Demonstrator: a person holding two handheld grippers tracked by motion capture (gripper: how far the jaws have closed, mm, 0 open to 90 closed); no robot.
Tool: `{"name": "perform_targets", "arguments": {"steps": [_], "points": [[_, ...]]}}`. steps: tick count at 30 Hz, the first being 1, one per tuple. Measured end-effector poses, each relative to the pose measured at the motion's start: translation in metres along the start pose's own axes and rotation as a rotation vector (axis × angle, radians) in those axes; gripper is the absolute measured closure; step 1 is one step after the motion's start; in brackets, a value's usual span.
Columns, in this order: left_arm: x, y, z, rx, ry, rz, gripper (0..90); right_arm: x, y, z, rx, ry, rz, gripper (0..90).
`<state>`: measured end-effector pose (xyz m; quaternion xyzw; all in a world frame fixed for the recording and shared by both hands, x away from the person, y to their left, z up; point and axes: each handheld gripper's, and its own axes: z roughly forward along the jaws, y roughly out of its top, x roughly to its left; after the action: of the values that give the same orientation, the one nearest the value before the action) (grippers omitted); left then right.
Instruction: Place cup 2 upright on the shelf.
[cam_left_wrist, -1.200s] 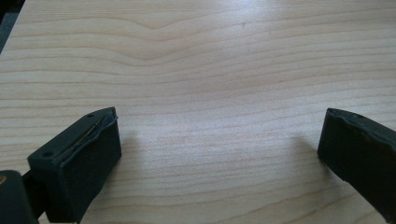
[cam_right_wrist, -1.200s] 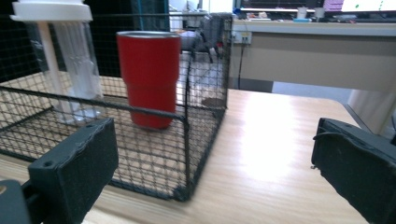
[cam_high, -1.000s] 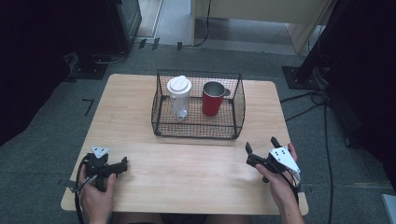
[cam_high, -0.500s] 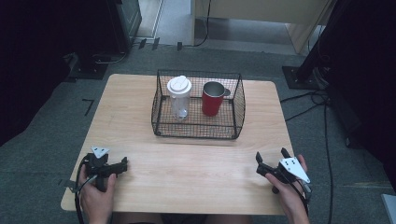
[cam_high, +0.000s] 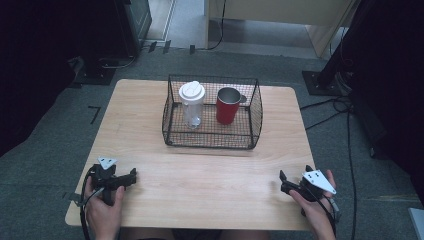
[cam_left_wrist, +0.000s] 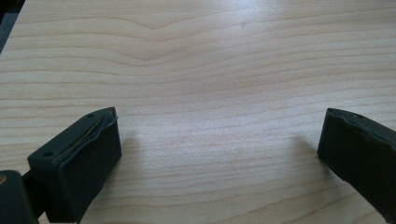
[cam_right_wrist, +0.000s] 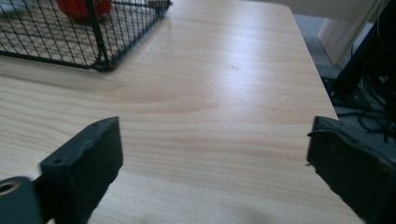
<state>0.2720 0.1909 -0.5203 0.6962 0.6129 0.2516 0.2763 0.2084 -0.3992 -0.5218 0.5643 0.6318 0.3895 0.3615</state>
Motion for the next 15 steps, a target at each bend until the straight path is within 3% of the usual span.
{"name": "perform_targets", "arguments": {"steps": [4, 8, 12, 15], "points": [[0.0000, 0.0000, 0.0000, 0.000, 0.000, 0.000, 0.0, -0.0033, -0.0010, 0.0004, 0.085, -0.013, 0.004, 6.4], [0.0000, 0.0000, 0.0000, 0.000, 0.000, 0.000, 0.0, -0.0007, -0.0031, 0.0029, 0.208, -0.026, -0.050, 6.2], [0.0000, 0.0000, 0.0000, 0.000, 0.000, 0.000, 0.0, 0.0001, -0.0042, 0.0045, 0.257, -0.033, -0.069, 5.2], [0.0000, 0.0000, 0.0000, 0.000, 0.000, 0.000, 0.0, -0.0037, -0.0041, 0.0053, 0.277, -0.022, -0.029, 4.4]]}}
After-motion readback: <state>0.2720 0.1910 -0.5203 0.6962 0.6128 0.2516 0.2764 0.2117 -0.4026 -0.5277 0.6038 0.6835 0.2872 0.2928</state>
